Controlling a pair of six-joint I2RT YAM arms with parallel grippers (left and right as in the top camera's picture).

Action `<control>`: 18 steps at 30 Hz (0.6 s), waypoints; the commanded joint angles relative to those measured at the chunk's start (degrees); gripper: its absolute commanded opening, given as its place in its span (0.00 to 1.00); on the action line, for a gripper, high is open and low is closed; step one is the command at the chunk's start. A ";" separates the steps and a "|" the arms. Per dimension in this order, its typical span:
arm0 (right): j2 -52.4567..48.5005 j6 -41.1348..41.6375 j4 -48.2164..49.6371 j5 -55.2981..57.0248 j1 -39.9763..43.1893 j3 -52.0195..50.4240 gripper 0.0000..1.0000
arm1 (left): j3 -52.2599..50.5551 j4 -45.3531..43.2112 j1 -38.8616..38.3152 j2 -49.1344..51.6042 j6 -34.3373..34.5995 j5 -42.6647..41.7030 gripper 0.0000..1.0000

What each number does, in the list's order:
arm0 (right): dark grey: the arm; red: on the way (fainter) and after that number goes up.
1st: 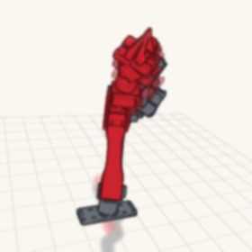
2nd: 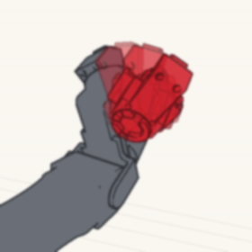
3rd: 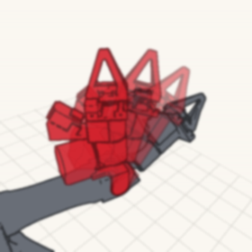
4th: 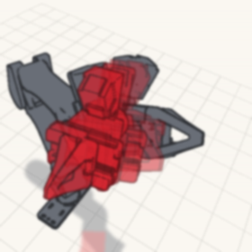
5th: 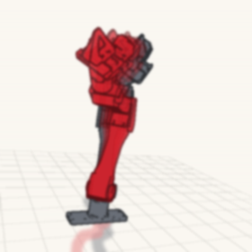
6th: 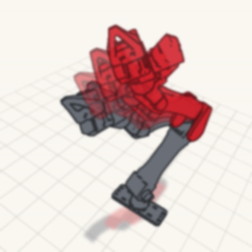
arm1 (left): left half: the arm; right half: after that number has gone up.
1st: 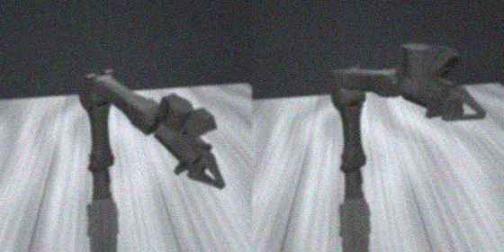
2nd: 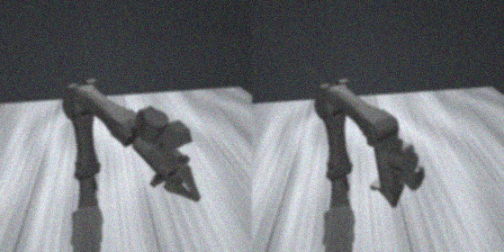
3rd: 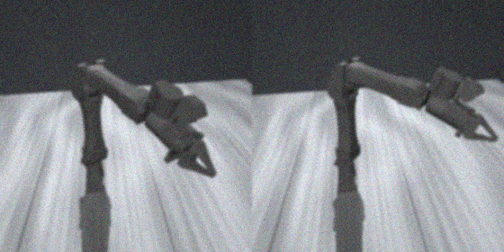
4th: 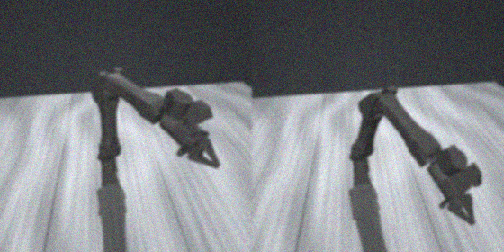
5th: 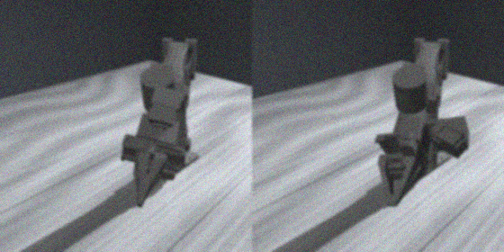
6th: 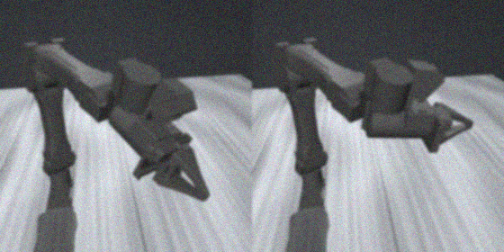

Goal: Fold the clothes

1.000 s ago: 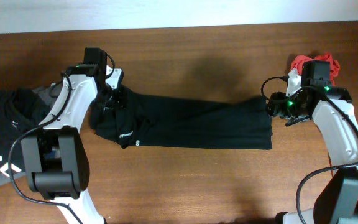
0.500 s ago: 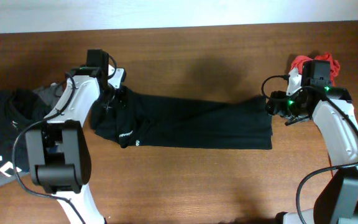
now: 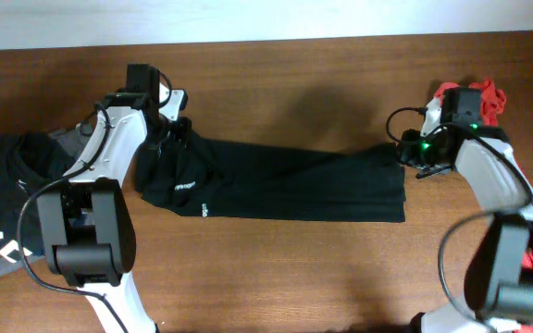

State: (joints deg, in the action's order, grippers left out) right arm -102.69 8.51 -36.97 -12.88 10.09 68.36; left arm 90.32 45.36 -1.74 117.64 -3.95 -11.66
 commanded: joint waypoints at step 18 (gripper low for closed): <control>-4.70 -0.50 -2.86 -2.95 1.57 0.24 0.04 | 1.31 -2.54 2.86 0.24 4.98 -2.51 0.01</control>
State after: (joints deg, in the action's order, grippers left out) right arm -107.85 7.97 -39.86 -17.21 10.46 68.36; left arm 90.45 43.53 0.05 117.64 -1.65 -13.56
